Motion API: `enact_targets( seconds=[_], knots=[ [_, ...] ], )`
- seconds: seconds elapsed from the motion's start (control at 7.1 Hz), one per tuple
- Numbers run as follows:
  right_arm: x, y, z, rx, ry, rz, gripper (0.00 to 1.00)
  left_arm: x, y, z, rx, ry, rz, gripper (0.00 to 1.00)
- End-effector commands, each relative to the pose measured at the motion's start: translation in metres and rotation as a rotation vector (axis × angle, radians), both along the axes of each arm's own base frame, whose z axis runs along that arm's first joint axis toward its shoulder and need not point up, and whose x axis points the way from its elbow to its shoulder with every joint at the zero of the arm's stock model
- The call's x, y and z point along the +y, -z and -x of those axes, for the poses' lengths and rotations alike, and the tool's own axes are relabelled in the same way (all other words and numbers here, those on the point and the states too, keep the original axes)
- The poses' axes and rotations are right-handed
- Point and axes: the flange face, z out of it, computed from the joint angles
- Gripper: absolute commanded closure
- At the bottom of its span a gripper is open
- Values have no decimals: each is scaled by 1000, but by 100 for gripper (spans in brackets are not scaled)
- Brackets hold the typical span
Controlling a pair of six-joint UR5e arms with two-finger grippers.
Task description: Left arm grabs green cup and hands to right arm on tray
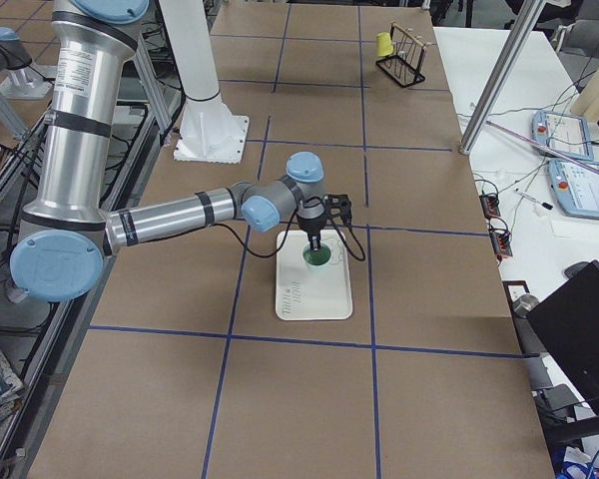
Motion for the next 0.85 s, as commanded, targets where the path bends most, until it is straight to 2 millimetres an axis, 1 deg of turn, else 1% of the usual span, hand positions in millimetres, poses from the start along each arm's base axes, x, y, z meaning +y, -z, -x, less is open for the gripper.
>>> enact_targets(
  seconds=[0.0,0.14,0.28,0.42,0.56,0.7],
  knots=[
    [7,-20,29,30,48,24,96,-1,1,0,0,0,-3,0],
    [9,-25,36,43,57,25,95,-2,2,0,1,0,-4,0],
    [3,-20,43,37,61,15,92,-2,2,0,1,0,-4,0],
    [0,-18,46,33,63,12,78,-2,2,0,1,0,-4,0],
    [-4,-22,50,37,64,17,29,-2,2,0,1,0,-6,0],
    [-7,-20,51,32,63,10,0,-3,3,0,-1,0,-8,0]
  ],
)
